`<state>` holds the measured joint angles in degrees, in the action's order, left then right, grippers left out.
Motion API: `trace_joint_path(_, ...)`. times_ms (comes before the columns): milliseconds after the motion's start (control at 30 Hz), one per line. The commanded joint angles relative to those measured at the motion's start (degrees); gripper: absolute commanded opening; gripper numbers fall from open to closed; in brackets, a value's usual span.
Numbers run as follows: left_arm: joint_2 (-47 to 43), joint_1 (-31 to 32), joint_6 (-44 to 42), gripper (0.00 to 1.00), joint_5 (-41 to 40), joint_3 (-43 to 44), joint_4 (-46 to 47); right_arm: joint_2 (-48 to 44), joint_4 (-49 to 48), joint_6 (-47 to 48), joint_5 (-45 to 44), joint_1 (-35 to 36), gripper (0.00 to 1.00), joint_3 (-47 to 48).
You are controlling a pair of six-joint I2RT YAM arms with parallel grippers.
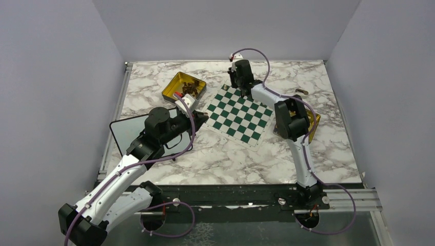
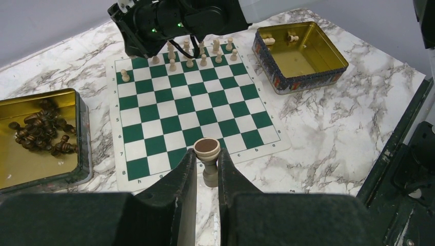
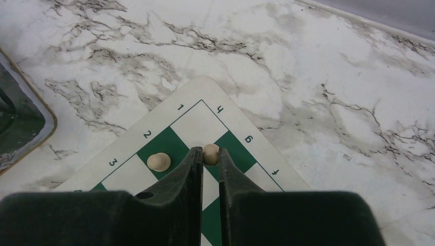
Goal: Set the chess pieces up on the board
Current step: Place the chess piece on the chessboard.
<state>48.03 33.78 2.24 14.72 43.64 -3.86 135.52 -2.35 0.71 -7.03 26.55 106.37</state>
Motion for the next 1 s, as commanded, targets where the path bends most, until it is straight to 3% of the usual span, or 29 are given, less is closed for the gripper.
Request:
trace_joint_path(0, -1.0, 0.1, -0.4, 0.02, 0.4, -0.2, 1.9, 3.4, 1.7, 0.9, -2.0, 0.3, 0.17, 3.5)
trace_joint_path(367, -1.4, 0.1, -0.5, 0.02, 0.4, -0.2, 1.9, 7.1, 7.9, 0.9, -1.7, 0.4, 0.22, 8.8)
trace_joint_path(633, -1.3, 0.1, -0.4, 0.02, 0.4, -0.3, 2.0, 7.8, 10.0, 0.6, -1.5, 0.3, 0.34, 12.4)
trace_joint_path(967, -1.5, 0.1, -0.5, 0.02, 0.3, -0.5, 2.2, 8.8, 12.7, 0.3, -2.0, 0.3, 0.35, 13.7)
